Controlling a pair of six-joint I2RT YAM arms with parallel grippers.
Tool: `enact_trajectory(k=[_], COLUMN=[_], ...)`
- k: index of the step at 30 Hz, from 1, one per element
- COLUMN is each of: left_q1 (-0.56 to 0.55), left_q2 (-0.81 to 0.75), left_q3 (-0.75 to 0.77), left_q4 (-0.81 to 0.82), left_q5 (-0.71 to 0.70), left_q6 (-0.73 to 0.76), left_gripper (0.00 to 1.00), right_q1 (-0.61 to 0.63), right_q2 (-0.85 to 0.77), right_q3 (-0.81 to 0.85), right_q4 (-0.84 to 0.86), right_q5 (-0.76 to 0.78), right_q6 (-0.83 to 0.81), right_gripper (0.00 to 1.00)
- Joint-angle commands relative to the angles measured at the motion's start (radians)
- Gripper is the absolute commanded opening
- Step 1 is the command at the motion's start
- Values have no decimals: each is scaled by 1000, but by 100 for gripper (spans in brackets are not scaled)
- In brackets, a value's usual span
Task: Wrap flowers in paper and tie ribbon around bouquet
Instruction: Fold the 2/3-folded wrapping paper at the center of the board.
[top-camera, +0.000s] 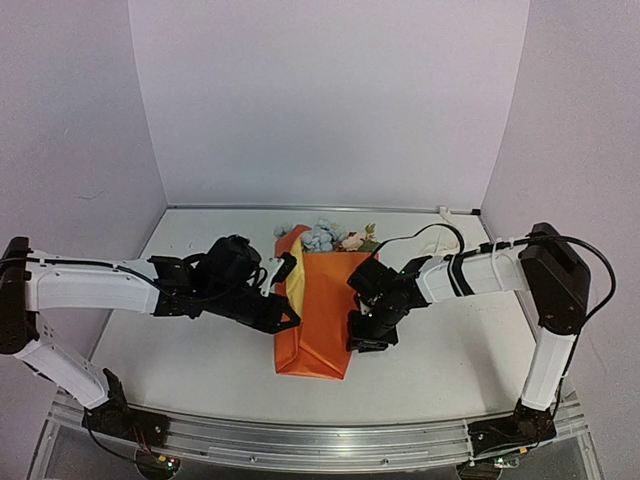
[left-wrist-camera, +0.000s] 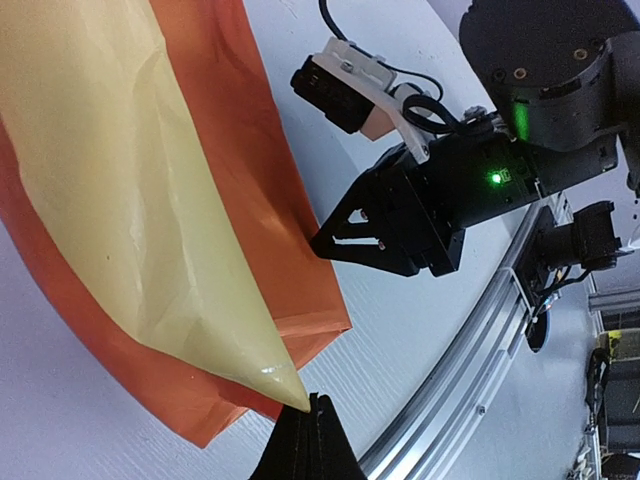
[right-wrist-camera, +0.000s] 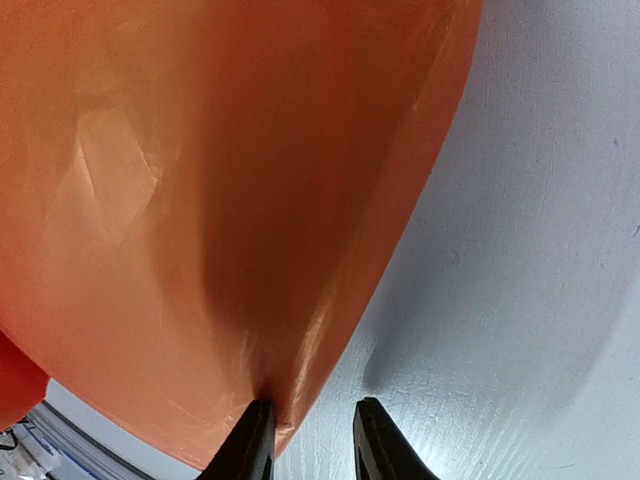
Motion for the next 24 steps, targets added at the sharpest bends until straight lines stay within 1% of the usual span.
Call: enact_trajectory(k=[1,4,7,11,14,16,19,20,24], left_q1=[0,0,0,0,0,-1,0,0,0], left_q2=[100,177,245,309,347,376,414,422,450], left_q3=[92,136,189,246,273,298,331,340,372], left_q4=[16,13,-3,-23,-35,-43,-66,-73,-84], left_q5=[75,101,120,146,160,172,183,184,187], left_q6=[71,85,100,110,112,112,114,115,115], left_gripper=[0,0,0,0,0,0,0,0,0], right_q1=[-3,-2,-2,-15,-37,-49,-68,-75,-104], right_q2=[7,-29,-101,-235,-326,-375,-395,-396,-367], right_q3=[31,3,-42,-116,-139,-123,-65,-48,52], right_q4=[14,14,14,7,-2,-16,-35,-36,-36], right_q5=[21,24,42,81,103,116,134,145,161], right_q6=[13,14,13,14,19,18,18,19,43], right_gripper=[28,28,31,40,52,63,72,74,75])
